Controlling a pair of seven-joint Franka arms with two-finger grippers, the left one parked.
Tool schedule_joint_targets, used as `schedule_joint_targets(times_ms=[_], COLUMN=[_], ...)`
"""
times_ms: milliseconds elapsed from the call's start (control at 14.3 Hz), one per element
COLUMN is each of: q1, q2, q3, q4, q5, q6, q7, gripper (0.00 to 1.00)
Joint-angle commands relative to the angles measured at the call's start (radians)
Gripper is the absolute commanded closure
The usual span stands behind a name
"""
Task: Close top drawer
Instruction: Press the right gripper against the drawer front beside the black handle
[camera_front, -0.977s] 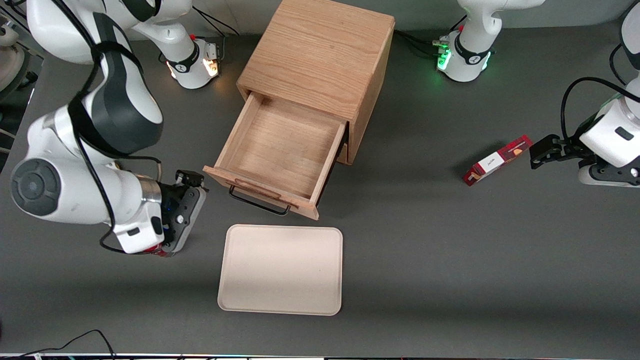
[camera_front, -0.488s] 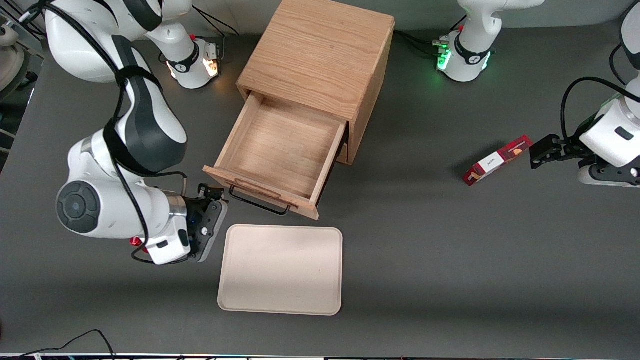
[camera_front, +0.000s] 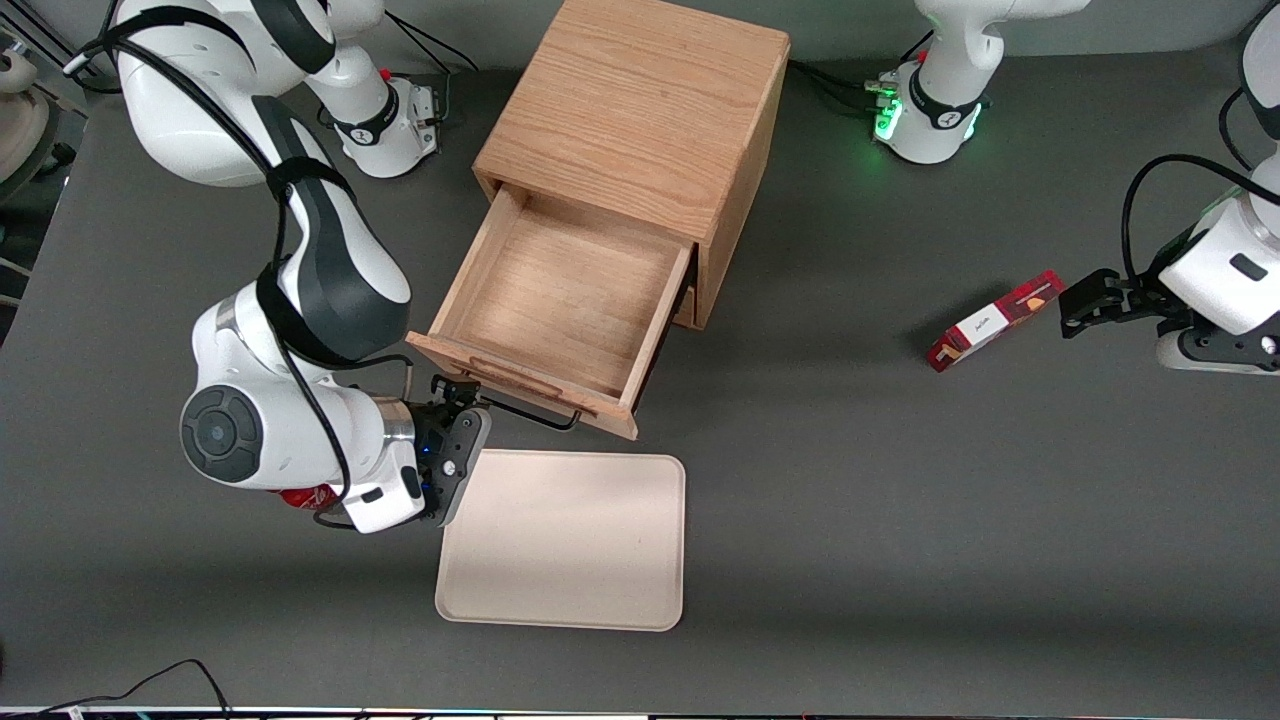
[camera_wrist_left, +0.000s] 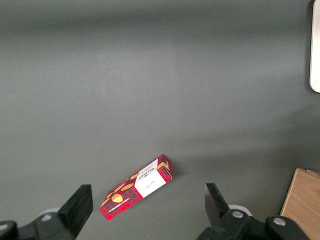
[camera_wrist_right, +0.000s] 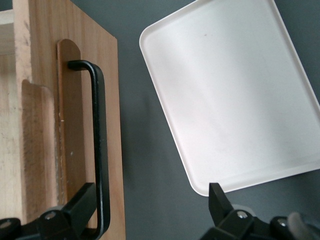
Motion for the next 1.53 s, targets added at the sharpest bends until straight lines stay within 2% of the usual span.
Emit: schedule_joint_targets(times_ms=[0, 209, 1465], q1=[0.003, 0.002, 0.002], q2=[0.028, 0.049, 0.051], q3=[0.014, 0.042, 0.045], q4=[0.035, 0.035, -0.033], q5=[0.014, 0.014, 0.037], q6=[0.003, 0.001, -0.025], q7=[0.025, 0.099, 0.193], gripper=[0.0, 0.0, 0.0])
